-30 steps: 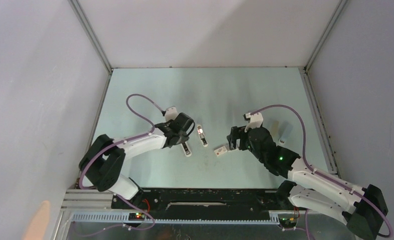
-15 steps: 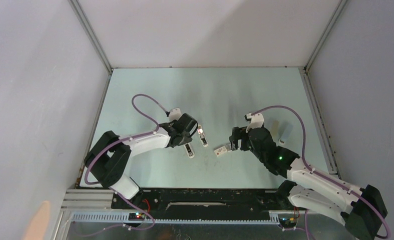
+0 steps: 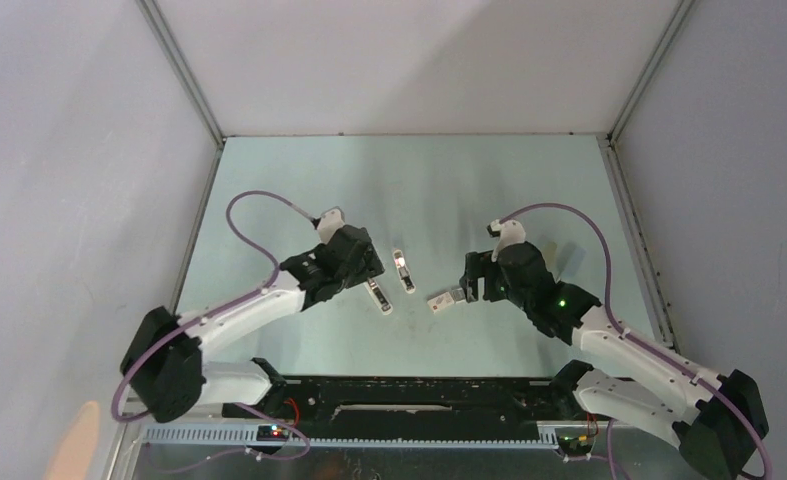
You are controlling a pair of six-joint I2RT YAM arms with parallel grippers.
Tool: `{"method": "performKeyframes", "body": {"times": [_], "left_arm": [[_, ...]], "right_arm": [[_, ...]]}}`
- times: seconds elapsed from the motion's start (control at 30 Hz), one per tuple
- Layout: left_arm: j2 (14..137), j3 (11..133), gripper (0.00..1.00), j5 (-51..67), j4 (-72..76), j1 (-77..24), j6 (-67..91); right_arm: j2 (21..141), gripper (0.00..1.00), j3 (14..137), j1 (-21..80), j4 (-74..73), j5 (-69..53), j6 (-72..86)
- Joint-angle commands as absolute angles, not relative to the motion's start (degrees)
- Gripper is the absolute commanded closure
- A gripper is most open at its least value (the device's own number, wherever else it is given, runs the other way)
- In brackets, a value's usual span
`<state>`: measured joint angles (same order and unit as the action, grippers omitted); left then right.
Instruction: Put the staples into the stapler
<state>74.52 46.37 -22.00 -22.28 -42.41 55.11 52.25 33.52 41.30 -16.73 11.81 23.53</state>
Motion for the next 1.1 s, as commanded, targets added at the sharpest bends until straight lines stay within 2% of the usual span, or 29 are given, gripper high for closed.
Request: {"method": "performKeyframes", "body": {"times": [0.0, 0.2, 0.23, 0.37, 0.67, 0.77, 1.07], "left_arm": [[65.40, 43.74, 0.19, -21.70, -23.86, -42.63, 53.32], [49.76, 42.20, 0.01, -25.78, -29.56, -42.39, 47.85], [47.54, 42.64, 0.00, -26.79, -31.00, -42.29, 46.45], [40.02, 46.41, 0.00, -30.97, -36.83, -41.60, 39.81], [33.50, 59.17, 0.00, -32.44, -43.20, -41.31, 18.83], [32.21, 58.18, 0.00, -33.56, -40.22, -41.28, 14.06], [30.94, 50.74, 0.00, -33.20, -34.59, -38.18, 11.71]], "right_arm": [[55.86, 0.19, 39.85, 39.62, -23.16, 7.42, 23.27], [65.24, 0.26, 45.79, 37.03, -29.61, 4.56, 22.63], [66.69, 0.28, 46.71, 36.65, -30.53, 4.43, 22.59], [72.81, 0.35, 50.15, 35.88, -33.45, 4.03, 22.60], [84.97, 0.60, 56.30, 35.90, -37.10, 4.52, 22.37], [87.38, 0.65, 57.22, 35.87, -37.22, 4.67, 22.30], [92.56, 0.70, 59.34, 35.92, -36.25, 5.39, 21.80]]}}
